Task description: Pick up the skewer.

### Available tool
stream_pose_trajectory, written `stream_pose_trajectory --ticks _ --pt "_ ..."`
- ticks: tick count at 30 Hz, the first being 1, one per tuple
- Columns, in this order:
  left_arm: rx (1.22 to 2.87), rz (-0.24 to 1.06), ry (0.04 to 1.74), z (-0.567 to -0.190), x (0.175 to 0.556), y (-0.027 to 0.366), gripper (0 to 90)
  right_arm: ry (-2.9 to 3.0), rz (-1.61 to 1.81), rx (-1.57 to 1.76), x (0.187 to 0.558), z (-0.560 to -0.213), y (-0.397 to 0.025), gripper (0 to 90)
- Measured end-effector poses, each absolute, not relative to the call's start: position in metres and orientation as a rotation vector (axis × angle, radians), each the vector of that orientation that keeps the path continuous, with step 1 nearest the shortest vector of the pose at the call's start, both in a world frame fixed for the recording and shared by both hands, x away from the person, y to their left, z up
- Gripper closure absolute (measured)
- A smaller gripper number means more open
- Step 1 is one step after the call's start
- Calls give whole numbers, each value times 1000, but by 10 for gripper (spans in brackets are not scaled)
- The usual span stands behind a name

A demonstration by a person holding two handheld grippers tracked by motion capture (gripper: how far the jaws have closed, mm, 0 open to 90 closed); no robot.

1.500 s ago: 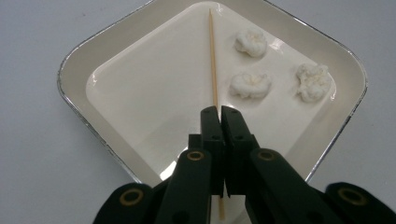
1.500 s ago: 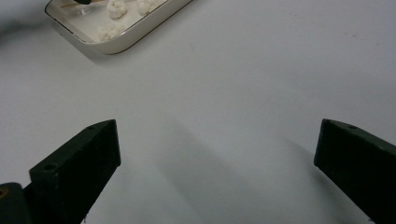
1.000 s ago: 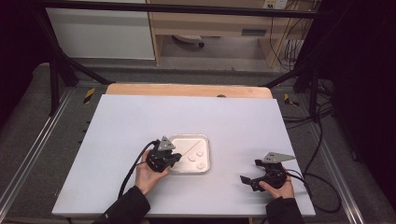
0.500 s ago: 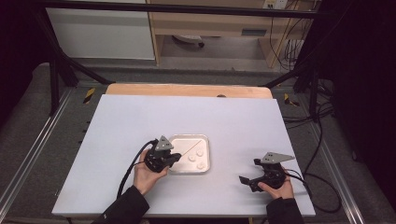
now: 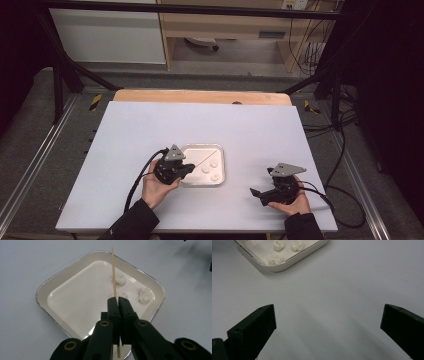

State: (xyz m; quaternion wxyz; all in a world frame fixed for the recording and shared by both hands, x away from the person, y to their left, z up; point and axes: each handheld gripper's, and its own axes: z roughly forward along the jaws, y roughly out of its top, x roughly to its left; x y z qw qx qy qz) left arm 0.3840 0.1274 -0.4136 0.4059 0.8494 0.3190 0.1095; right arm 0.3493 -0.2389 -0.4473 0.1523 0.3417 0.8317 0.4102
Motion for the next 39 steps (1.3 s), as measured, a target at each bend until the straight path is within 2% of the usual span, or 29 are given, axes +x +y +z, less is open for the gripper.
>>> stream_pose_trajectory --ticks 39 --pt "2243 254 621 -396 366 95 887 2402 838 556 341 -426 -182 41"
